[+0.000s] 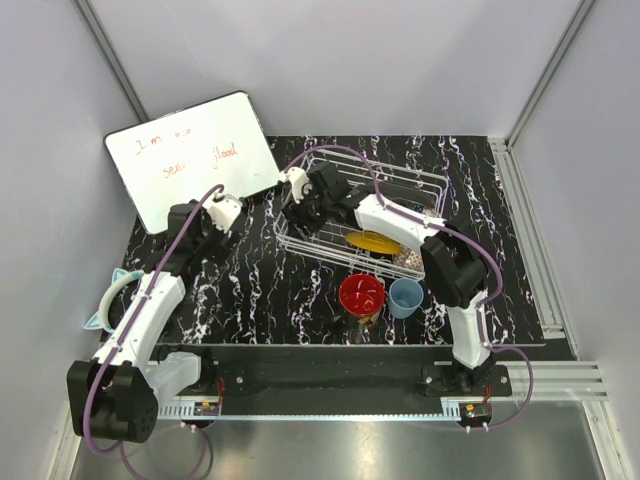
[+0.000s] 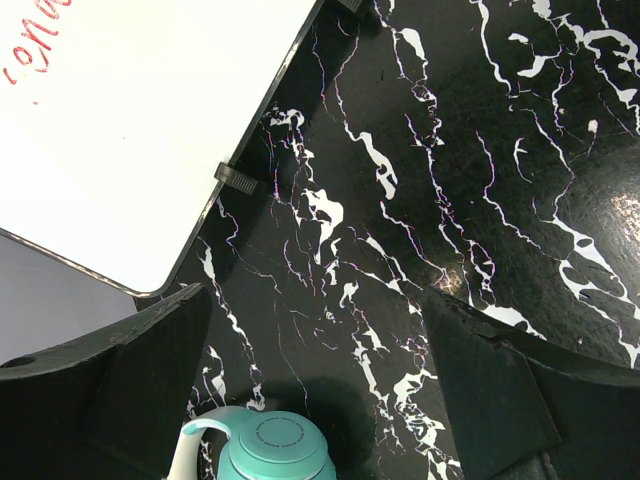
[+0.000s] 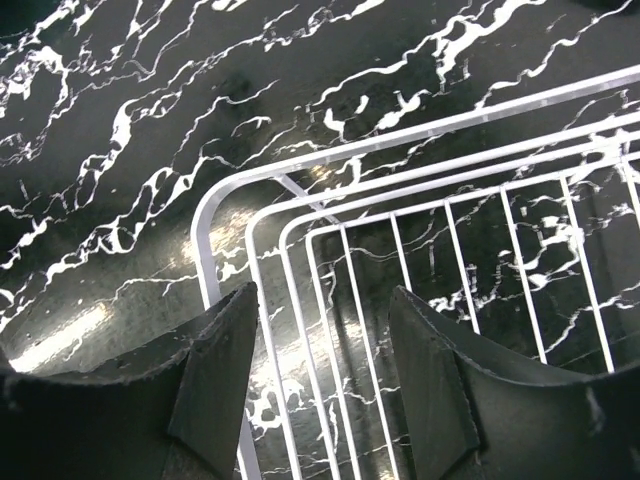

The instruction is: Load the mixed dishes into the dish rack

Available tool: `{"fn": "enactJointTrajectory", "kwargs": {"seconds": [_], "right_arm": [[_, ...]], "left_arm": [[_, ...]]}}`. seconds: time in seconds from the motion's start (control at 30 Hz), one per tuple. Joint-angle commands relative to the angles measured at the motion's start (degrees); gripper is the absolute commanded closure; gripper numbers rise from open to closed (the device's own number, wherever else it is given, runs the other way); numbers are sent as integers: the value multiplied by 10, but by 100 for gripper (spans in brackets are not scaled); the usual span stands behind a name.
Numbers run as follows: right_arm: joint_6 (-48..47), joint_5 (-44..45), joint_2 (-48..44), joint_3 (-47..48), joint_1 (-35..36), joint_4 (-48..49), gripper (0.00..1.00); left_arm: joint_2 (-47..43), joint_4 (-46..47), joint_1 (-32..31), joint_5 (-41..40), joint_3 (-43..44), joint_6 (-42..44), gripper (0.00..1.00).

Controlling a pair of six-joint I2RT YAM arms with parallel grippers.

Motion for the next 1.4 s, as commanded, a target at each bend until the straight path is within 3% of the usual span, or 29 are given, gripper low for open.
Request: {"fn": "enactJointTrajectory", "kwargs": {"seconds": [0.0, 0.23, 0.37, 0.7, 0.83, 0.93, 1.03, 1.1, 1.2, 1.37], "right_arm": [[6, -44, -61, -45, 32, 2, 37], [13, -25, -128, -150, 41, -2, 39], [0, 27, -151, -161, 41, -5, 35], [1, 114, -156, 14, 41, -97, 22], [49, 160, -185, 95, 42, -233, 1], [127, 203, -249, 86, 41, -277, 0], [182, 239, -361, -71, 40, -209, 0], [186, 257, -391, -115, 40, -229, 0], [206, 303, -390, -80, 43, -349, 19], [235, 197, -391, -62, 43, -412, 26]], "left_arm": [[-15, 27, -2, -2, 7, 6, 8], [-19, 27, -2, 4, 3, -2, 8], [-17, 28, -2, 13, -1, -8, 8], [-13, 27, -2, 14, 4, -9, 8], [-11, 30, -1, 14, -4, -4, 8], [-10, 31, -1, 14, -2, -2, 8], [-4, 31, -1, 14, 9, 0, 8], [0, 29, -1, 14, 18, 1, 8], [2, 26, -1, 14, 30, 2, 8], [-8, 19, -2, 14, 29, 8, 8]]}}
